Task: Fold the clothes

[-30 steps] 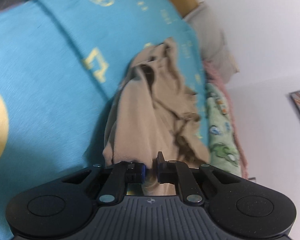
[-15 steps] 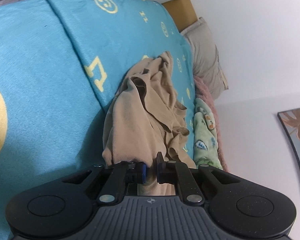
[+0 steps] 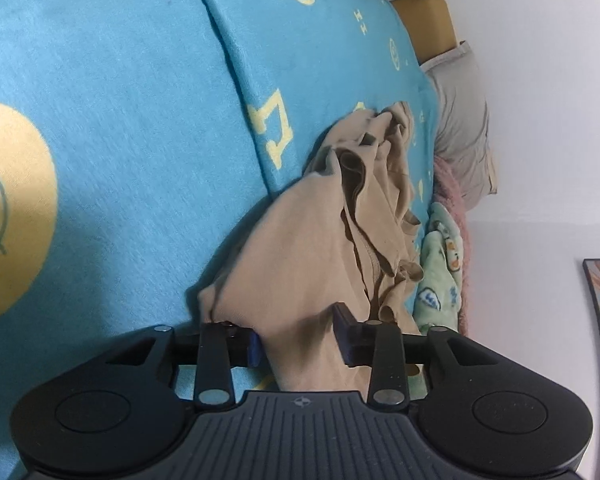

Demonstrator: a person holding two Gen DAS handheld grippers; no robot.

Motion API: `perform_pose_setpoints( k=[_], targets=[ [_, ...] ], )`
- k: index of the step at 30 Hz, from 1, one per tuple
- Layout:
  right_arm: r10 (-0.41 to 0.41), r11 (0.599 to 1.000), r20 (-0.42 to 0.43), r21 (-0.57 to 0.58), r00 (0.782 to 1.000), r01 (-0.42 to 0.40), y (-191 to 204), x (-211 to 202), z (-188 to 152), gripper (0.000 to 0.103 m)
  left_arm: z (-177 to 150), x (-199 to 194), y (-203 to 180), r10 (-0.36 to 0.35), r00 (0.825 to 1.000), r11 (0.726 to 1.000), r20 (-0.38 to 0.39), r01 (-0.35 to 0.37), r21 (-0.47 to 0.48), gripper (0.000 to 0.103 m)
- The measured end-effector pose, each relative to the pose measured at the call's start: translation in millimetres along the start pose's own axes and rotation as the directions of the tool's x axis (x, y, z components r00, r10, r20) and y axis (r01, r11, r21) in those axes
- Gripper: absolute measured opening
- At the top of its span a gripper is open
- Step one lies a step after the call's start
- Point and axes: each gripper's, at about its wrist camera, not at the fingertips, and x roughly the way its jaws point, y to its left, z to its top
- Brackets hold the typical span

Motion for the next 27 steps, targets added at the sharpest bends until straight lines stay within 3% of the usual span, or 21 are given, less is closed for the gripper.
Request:
perform_pose_setpoints(
  k=[2,5,10,14,22,24,27],
  targets=[
    [-0.002,1.000,0.003,-0.023,1.000,0.002,2.0,-4.7,3.4,0.009,1.2,-4.7,-0.8,-0.037,0.999,0.999,0.028,0.037,-0.009,0.016],
    [0.004,0.998,0.011,-0.066,1.000,-0.003,10.7,-12.1,11.4,0.009,-3.8,-22.6,-19.2,-0.068,0.997,0.997,0.042,0.066,0.051,0.010],
    [0.051,0.993,0.020,-0.107,0.998,-0.048,37.0,-43.0,25.2,0.009,-17.2,-55.3,-60.6,-0.099,0.994,0.980,0.054,0.088,0.179,0.008],
    [0.060,0.986,0.002,-0.154,0.998,-0.059,39.9,-85.9,13.3,0.009,-36.1,-92.6,-84.2,-0.130,0.990,0.962,0.058,0.111,0.250,0.008],
    [0.069,0.966,-0.038,-0.248,0.997,-0.077,42.4,-172.1,-13.3,0.009,-107.8,-187.5,-63.7,-0.142,0.989,0.967,0.048,0.129,0.220,0.008],
    [0.059,0.968,-0.052,-0.240,0.997,-0.069,38.0,-179.0,-16.4,0.009,-117.5,-199.6,-53.3,-0.125,0.991,0.972,0.036,0.115,0.207,0.008],
    [0.045,0.971,-0.058,-0.233,0.997,-0.058,41.5,-172.8,-12.7,0.009,-106.2,-184.8,-60.0,-0.079,0.997,0.979,0.025,0.073,0.190,0.008]
  ],
)
